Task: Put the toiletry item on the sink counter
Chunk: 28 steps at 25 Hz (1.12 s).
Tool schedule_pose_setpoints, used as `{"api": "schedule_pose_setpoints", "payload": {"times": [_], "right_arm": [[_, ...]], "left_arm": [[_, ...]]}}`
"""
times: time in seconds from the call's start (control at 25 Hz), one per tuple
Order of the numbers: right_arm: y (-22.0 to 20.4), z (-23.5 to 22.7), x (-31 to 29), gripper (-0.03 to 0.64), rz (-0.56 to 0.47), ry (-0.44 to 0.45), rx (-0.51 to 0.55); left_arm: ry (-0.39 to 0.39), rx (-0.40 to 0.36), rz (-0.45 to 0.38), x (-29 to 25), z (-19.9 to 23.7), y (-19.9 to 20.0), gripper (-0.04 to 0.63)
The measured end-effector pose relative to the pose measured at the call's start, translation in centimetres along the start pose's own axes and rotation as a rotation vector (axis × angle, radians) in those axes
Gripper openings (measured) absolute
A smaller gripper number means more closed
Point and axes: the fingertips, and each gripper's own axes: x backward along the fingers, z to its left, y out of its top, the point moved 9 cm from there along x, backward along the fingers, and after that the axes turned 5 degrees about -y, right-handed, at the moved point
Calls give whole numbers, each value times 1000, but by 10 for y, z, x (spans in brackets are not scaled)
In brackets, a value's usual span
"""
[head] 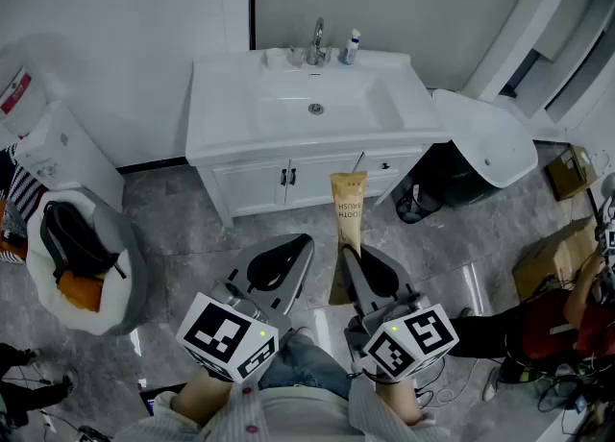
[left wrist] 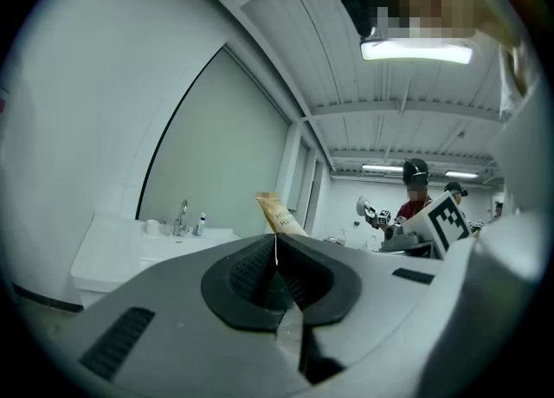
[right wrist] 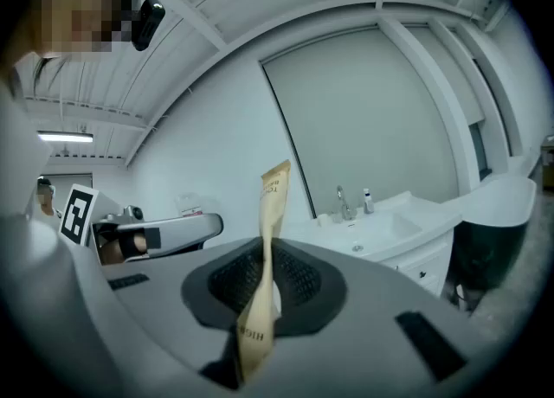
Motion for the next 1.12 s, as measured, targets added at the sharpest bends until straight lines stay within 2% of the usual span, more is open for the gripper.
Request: {"api": "schedule_pose_setpoints", "payload": {"times": [0.28, 0.8, 1.12], "right_arm": [[1, -5, -1, 37, 1, 14, -1], [-10, -23, 13, 37, 32, 122, 24], [-15, -28, -18, 37, 74, 165, 12]], "left_arm": [[44, -5, -9, 4, -1, -1, 18], [171, -13, -50, 13, -29, -17, 18], [222, 1, -44, 8, -4, -18, 18]]}}
